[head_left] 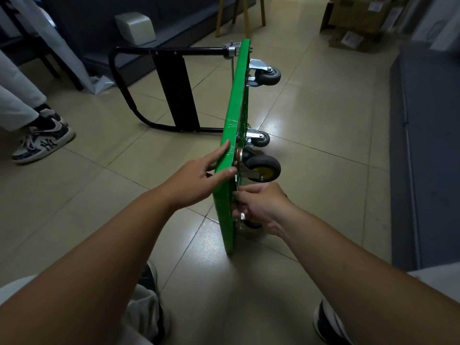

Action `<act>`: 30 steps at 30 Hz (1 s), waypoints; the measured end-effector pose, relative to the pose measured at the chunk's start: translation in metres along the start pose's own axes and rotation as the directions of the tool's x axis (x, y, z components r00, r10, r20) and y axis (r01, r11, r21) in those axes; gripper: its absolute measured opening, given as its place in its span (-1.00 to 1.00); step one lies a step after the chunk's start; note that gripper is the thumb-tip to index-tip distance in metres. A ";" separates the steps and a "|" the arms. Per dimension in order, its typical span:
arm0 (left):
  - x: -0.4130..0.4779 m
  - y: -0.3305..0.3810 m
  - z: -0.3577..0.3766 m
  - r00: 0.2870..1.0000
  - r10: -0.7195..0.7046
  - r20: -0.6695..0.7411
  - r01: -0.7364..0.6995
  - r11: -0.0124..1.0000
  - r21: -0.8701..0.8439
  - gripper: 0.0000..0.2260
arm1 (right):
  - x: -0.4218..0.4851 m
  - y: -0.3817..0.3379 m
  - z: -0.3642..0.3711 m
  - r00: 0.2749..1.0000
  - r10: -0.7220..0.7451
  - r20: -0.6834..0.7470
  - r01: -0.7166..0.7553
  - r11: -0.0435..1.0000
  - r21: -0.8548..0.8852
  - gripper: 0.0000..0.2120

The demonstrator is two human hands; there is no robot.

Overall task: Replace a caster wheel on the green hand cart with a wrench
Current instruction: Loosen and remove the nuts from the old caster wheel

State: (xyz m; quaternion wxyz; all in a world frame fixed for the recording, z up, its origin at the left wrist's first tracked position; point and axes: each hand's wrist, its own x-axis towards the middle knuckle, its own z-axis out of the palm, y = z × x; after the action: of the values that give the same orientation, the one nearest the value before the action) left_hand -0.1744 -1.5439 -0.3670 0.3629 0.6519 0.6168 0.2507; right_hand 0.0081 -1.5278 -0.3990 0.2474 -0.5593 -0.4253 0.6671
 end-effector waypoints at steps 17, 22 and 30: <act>-0.001 -0.001 -0.004 0.998 0.043 0.042 -0.040 0.996 -0.077 -0.16 | 0.041 0.068 0.001 0.961 -0.277 -0.012 0.261 0.918 -0.300 -0.73; 0.000 -0.005 -0.006 0.998 0.033 0.045 -0.027 0.991 -0.128 -0.16 | 0.055 0.070 0.004 0.950 -0.313 0.011 0.294 0.878 -0.377 -0.75; 0.001 0.001 -0.007 0.998 0.011 0.058 -0.006 0.996 -0.087 -0.15 | 0.026 0.080 -0.043 0.984 -0.173 0.046 0.162 0.751 -0.640 -0.82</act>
State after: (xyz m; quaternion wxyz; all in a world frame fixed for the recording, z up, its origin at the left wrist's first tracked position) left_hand -0.1794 -1.5416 -0.3619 0.4076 0.6451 0.5919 0.2595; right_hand 0.0542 -1.5359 -0.4806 0.1036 -0.5753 -0.6736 0.4522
